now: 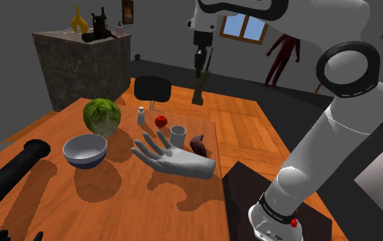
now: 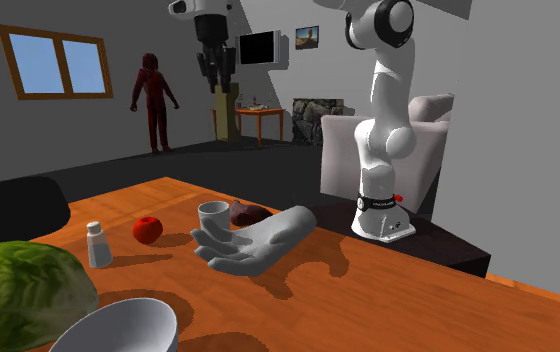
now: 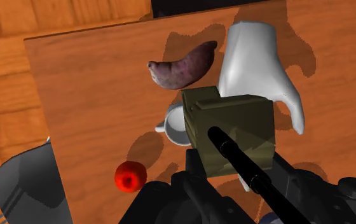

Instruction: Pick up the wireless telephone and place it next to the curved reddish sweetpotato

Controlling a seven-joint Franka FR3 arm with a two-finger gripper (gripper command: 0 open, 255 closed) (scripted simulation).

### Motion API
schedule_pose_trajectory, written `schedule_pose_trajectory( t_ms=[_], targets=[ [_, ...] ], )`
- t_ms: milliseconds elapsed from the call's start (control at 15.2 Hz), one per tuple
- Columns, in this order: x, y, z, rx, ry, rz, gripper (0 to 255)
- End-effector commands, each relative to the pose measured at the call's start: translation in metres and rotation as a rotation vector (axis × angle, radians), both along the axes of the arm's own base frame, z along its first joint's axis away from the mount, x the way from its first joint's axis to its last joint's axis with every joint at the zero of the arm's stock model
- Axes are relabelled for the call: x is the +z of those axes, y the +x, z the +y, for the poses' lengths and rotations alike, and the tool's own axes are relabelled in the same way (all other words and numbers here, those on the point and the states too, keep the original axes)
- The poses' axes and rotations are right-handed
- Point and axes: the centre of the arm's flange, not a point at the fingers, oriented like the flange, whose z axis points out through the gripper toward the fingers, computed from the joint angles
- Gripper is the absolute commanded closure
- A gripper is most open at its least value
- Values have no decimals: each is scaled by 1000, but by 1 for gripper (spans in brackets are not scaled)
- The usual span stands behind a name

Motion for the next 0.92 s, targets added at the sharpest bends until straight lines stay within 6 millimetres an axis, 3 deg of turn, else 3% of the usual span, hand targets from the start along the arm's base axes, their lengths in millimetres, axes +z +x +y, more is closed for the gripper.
schedule_pose_trajectory(
  t_ms=[0, 396, 462, 858],
  targets=[
    [8, -2, -27, 1, 0, 0, 255],
    [30, -5, -103, 1, 0, 0, 255],
    [37, -6, -128, 1, 0, 0, 255],
    [5, -6, -128, 1, 0, 0, 255]
  ],
)
